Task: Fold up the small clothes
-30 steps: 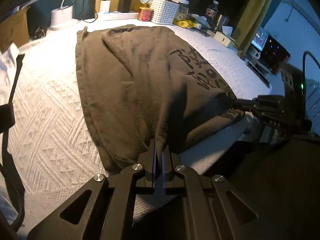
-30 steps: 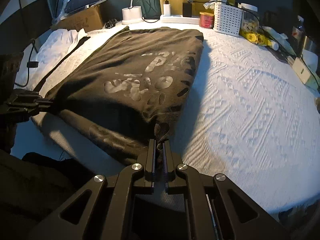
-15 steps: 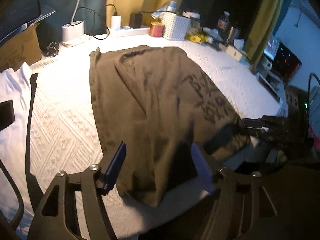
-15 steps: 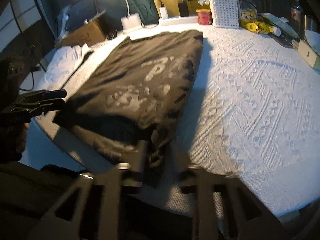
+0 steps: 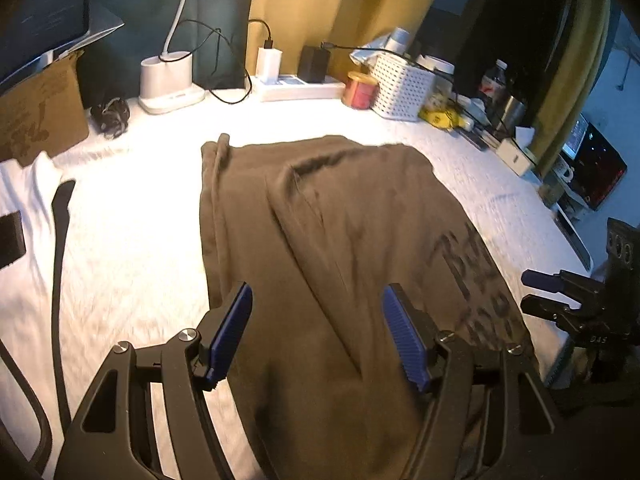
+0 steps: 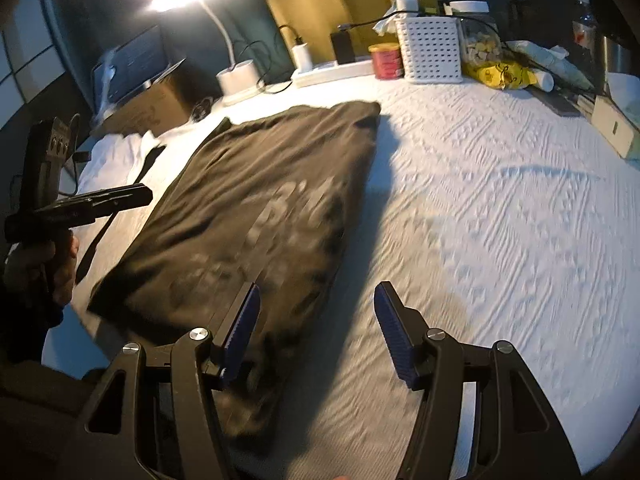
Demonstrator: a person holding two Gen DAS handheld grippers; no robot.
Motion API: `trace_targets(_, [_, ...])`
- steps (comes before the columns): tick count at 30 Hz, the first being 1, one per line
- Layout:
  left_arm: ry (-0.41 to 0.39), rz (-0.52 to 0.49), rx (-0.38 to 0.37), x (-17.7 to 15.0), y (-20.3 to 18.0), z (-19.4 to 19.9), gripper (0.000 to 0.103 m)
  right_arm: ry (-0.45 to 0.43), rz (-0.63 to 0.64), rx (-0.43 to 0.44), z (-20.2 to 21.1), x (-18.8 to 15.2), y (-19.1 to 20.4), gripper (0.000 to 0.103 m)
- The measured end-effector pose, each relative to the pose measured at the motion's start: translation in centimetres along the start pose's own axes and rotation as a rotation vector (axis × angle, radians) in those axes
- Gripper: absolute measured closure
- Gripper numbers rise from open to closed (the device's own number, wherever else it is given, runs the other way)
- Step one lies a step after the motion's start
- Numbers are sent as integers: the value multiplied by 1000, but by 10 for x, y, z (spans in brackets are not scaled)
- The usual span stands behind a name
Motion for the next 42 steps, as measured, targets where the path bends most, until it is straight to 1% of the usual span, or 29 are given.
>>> trace_targets(6, [-7,-24,5,25,8,-31,36,-18,4,-9,-18,32,-12,40])
trace_targets(8, [2,-39,1,33,8,-44,46,-19,8,-12,-25,43,-17,40])
trace_targets(10, [9,-58,-9,39,7,-54,63,-16,7,-13,-32,52,-22,40])
trace_targets(11, [15,-72,-7,41,7,-60,70,-16,7,-14,-35,55,-24,40])
trace_targets(13, [25,-85,-2,45,9,-69,96,-15,6,-19,-41,62,-29,40])
trace_targets(14, [25,-87,0,46,11,-72,101,-15,5,-20,-44,65,-31,40])
trace_targets(18, [-12,-65,26,53,26,-65,101,-10,-6,-26,-53,73,-36,40])
trace_targets(20, [-4,-49,28,53,34,-67,101,-5,-15,-26,-58,75,-40,40])
trace_targets(21, [12,-40,12,50,35,-71,101,-4,-21,-25,-61,77,-42,40])
trace_targets(24, [26,-65,8,47,30,-75,101,10,-65,-21,-75,82,-53,40])
trace_targets(26, [33,-65,-2,49,27,-75,101,11,-89,-13,-84,91,-58,40])
trace_targets(29, [37,-48,-9,51,28,-75,101,1,-98,24,-97,106,-57,41])
trace_targets(31, [41,-50,-9,50,29,-76,101,4,-112,53,-108,116,-57,46])
trace_targets(33, [42,-54,-12,49,29,-77,101,7,-116,57,-116,124,-58,67])
trace_targets(34, [43,-54,-13,49,30,-77,101,8,-119,53,-121,129,-60,72])
trace_targets(36, [45,-55,-18,49,30,-77,101,5,-119,52,-126,136,-64,88])
trace_targets(38, [47,-53,-22,49,31,-79,101,11,-99,45,-128,141,-65,90])
trace_targets(42, [56,-39,-26,50,31,-82,100,16,-58,1,-131,142,-66,91])
Point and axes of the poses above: each gripper's, at about its wrist camera, not at the fingertips, and z roughly against the way its jaws point, y to its left, x to its top, the point moved 8 cm from there along -z, roughly the way its jaws point, and after that the axes turned 10 degrees about x, right-handed, at the moved point
